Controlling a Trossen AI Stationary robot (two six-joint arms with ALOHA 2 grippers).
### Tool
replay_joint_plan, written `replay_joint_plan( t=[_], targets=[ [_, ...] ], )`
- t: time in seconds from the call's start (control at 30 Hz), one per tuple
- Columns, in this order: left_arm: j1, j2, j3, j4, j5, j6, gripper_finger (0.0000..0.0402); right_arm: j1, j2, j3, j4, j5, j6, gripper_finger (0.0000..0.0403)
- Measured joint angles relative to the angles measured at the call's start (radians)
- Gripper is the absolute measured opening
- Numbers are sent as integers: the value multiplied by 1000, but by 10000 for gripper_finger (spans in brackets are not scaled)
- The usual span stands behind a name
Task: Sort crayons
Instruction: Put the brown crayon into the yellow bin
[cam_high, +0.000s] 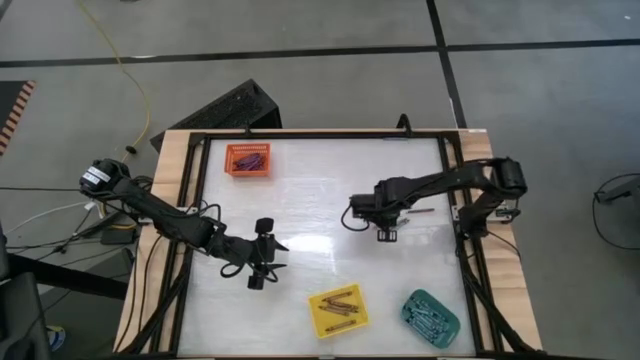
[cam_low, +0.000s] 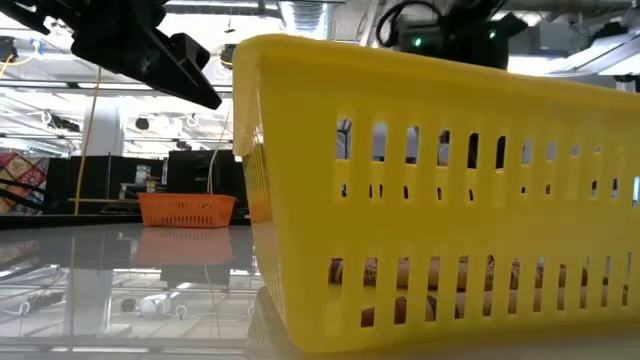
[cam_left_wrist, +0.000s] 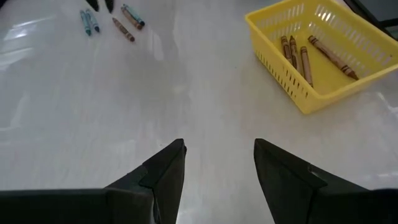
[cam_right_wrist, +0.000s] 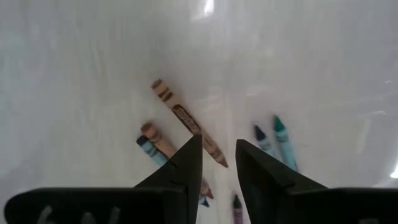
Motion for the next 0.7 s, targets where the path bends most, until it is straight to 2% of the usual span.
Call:
replay_joint_plan(
  t=[0.37,0.7],
  targets=[
    [0,0,0,-7,-1,-18,181,8,104,0,34,-50,-58,123],
    [0,0,0,-9,-1,-20,181,11,106,0,56,-68,-69,123]
  ],
)
